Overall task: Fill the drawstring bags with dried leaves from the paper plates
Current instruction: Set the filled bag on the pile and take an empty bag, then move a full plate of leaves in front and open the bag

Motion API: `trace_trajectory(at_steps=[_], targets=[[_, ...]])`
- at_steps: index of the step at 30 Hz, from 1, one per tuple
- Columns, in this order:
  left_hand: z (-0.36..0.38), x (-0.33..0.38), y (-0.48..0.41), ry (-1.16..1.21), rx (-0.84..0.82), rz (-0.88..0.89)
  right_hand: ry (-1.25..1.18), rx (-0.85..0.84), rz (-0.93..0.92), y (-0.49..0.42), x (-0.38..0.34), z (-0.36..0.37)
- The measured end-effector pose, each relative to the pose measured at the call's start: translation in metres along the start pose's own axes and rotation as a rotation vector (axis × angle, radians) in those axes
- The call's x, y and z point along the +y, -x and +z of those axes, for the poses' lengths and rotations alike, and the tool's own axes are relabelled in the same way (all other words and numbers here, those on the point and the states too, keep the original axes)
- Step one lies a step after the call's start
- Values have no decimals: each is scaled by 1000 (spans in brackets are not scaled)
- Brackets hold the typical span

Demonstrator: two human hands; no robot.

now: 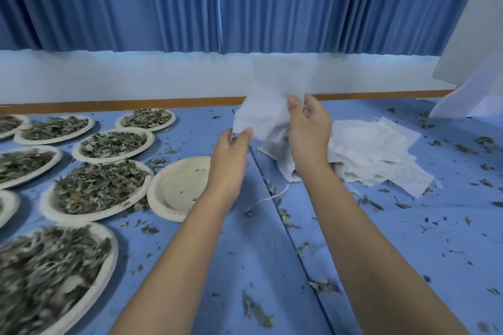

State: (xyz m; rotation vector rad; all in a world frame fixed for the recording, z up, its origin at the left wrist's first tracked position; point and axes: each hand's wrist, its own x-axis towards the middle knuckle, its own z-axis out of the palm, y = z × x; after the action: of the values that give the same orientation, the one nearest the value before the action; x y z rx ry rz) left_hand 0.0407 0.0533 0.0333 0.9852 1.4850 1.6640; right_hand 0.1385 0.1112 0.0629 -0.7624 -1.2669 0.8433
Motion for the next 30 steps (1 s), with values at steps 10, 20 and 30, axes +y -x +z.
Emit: trace_trajectory(at_steps=[10,20,30], targets=[[-99,-10,32,265,333,-24,-138,-169,726,72,29,78],[-97,-18,30,144,386,-46,-50,-289,663,80,36,74],[-114,-14,22,123,636,4,-50,-152,293,71,6,76]])
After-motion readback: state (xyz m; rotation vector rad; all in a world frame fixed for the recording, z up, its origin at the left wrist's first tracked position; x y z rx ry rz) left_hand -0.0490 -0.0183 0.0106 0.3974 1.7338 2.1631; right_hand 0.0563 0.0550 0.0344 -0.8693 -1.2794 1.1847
